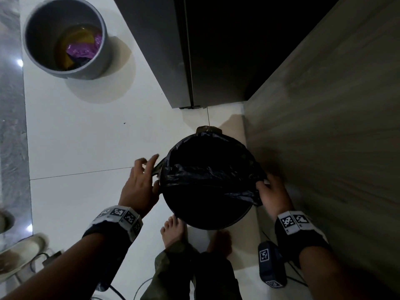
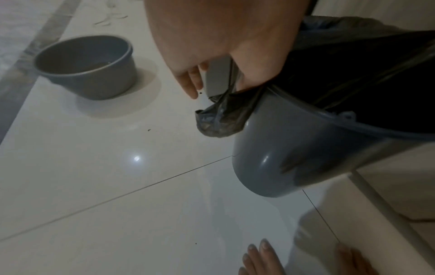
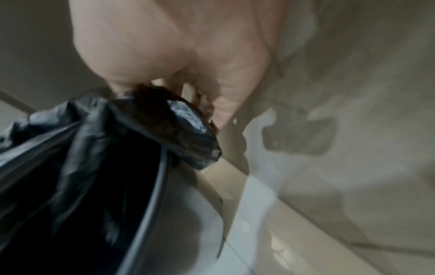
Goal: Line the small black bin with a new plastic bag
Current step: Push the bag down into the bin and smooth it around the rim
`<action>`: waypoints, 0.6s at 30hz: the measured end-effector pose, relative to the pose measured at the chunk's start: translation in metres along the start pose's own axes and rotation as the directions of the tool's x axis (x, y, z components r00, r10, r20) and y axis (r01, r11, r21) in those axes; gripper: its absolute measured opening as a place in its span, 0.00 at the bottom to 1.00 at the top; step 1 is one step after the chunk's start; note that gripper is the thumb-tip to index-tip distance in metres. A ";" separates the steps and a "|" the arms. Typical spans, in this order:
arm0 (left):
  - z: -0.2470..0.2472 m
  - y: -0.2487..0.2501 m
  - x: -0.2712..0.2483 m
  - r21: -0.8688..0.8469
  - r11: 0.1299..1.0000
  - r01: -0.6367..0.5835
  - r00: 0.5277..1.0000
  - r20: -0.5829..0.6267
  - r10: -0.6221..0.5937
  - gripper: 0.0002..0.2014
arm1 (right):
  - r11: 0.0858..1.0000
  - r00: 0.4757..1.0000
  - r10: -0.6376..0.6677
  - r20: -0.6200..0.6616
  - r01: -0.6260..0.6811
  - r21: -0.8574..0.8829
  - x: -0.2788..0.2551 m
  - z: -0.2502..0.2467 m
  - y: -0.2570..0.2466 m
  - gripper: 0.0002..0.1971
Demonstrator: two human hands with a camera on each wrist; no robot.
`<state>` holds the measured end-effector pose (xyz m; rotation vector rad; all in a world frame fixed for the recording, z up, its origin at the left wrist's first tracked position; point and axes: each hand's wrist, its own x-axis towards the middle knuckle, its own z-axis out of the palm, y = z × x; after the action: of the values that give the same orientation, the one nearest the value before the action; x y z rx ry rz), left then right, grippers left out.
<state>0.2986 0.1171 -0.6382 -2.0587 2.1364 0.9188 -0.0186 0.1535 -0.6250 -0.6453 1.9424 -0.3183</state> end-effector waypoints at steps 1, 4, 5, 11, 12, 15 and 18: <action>0.001 0.003 -0.003 -0.003 0.998 -0.059 0.998 0.018 0.059 0.33 | 1.000 1.000 -0.009 -0.027 0.009 0.012 -0.002 0.004 0.006 0.16; 0.006 0.006 -0.014 -0.051 0.978 -0.201 0.974 0.094 0.205 0.34 | 0.998 0.992 -0.045 -0.115 0.051 0.045 -0.013 0.011 0.019 0.21; 0.008 0.005 -0.018 -0.097 0.970 -0.222 0.968 0.097 0.231 0.31 | 0.996 0.990 -0.049 -0.133 0.057 0.064 -0.016 0.013 0.022 0.20; 0.010 0.016 -0.031 -0.317 0.947 -0.055 0.996 0.045 0.073 0.11 | 0.991 0.974 -0.112 -0.195 0.125 0.055 -0.030 0.017 0.039 0.18; 0.010 0.016 -0.031 -0.318 0.947 -0.038 0.998 0.027 0.049 0.08 | 0.986 0.967 -0.138 -0.215 0.154 0.059 -0.031 0.016 0.042 0.18; 0.011 0.016 -0.037 -0.290 0.956 -0.047 0.999 -0.019 0.043 0.06 | 0.971 0.951 -0.237 -0.197 0.238 -0.020 -0.035 0.014 0.047 0.19; 0.013 0.016 -0.045 -0.249 0.966 -0.072 0.997 -0.052 0.061 0.07 | 0.949 0.955 -0.290 -0.064 0.278 -0.151 -0.040 0.013 0.047 0.18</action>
<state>0.2849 0.1624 -0.6237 -2.1447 2.2269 1.2214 -0.0078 0.2158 -0.6233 -1.0247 1.9657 -0.3953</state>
